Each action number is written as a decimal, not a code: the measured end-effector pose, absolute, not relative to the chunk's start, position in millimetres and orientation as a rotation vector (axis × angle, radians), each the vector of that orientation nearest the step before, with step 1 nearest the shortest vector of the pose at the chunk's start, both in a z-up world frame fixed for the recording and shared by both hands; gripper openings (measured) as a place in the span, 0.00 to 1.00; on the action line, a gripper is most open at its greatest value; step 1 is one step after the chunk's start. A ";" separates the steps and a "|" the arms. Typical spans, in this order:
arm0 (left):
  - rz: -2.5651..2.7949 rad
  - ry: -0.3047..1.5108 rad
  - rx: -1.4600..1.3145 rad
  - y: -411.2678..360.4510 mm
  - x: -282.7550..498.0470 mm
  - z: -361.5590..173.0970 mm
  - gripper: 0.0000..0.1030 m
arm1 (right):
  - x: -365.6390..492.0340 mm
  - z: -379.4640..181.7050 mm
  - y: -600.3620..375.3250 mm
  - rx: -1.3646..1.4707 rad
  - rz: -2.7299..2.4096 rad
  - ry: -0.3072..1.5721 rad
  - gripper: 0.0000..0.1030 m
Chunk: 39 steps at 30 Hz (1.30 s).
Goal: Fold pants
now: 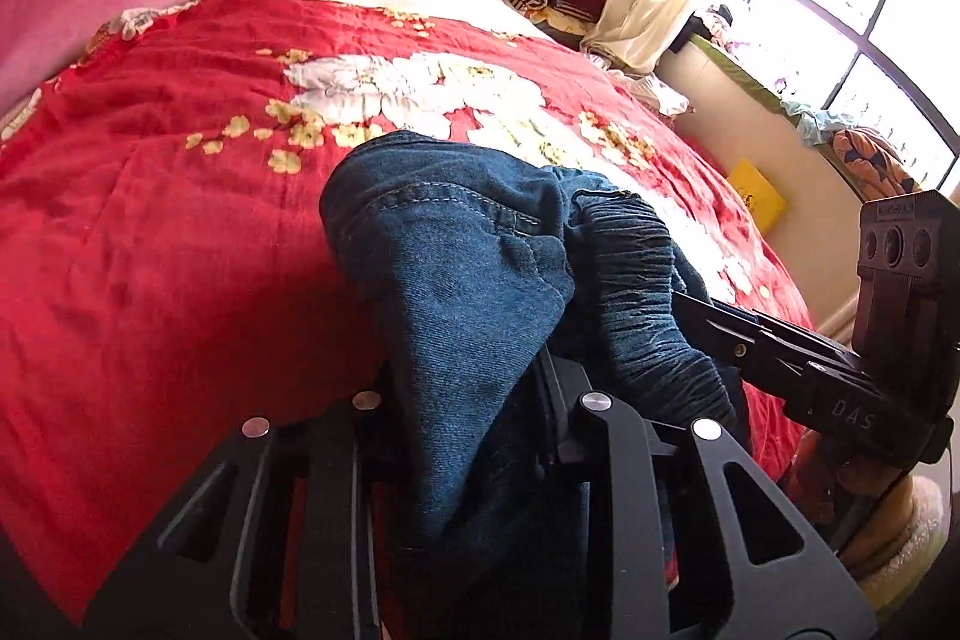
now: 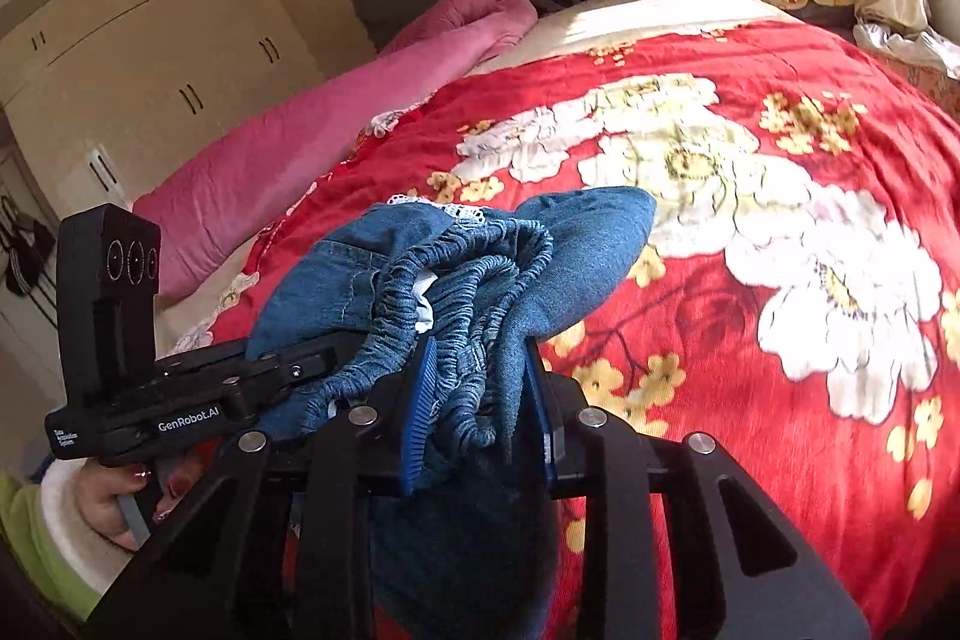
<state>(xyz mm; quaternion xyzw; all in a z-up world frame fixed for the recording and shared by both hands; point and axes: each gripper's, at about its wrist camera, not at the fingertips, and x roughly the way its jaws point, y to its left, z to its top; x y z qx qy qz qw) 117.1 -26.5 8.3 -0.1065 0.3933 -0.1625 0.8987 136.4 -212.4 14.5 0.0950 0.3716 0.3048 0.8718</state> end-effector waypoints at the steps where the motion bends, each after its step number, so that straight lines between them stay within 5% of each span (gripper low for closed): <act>1: -0.334 0.803 -0.224 -24.7 121.2 13.6 0.19 | 141.2 20.4 -210.8 0.187 0.635 0.767 0.26; 10: -0.285 0.739 -0.182 -19.1 188.1 44.4 0.19 | 208.6 43.5 -201.5 0.175 0.618 0.731 0.26; 18: -0.230 0.840 -0.162 -16.5 226.9 -6.9 0.24 | 257.1 -9.0 -194.0 0.160 0.554 0.876 0.27; 21: -0.191 0.851 -0.155 -12.1 225.0 -18.4 0.43 | 259.0 -24.1 -200.4 0.169 0.519 0.896 0.36; 23: -0.186 0.852 -0.156 -8.3 222.8 -21.2 0.48 | 258.2 -28.3 -208.5 0.186 0.503 0.900 0.49; 26: -0.173 0.859 -0.146 -6.8 221.0 -22.3 0.58 | 254.3 -30.4 -215.7 0.188 0.484 0.897 0.55; 39: -0.153 0.847 -0.120 -7.6 203.4 -11.9 0.62 | 244.8 -25.6 -216.0 0.145 0.414 0.901 0.66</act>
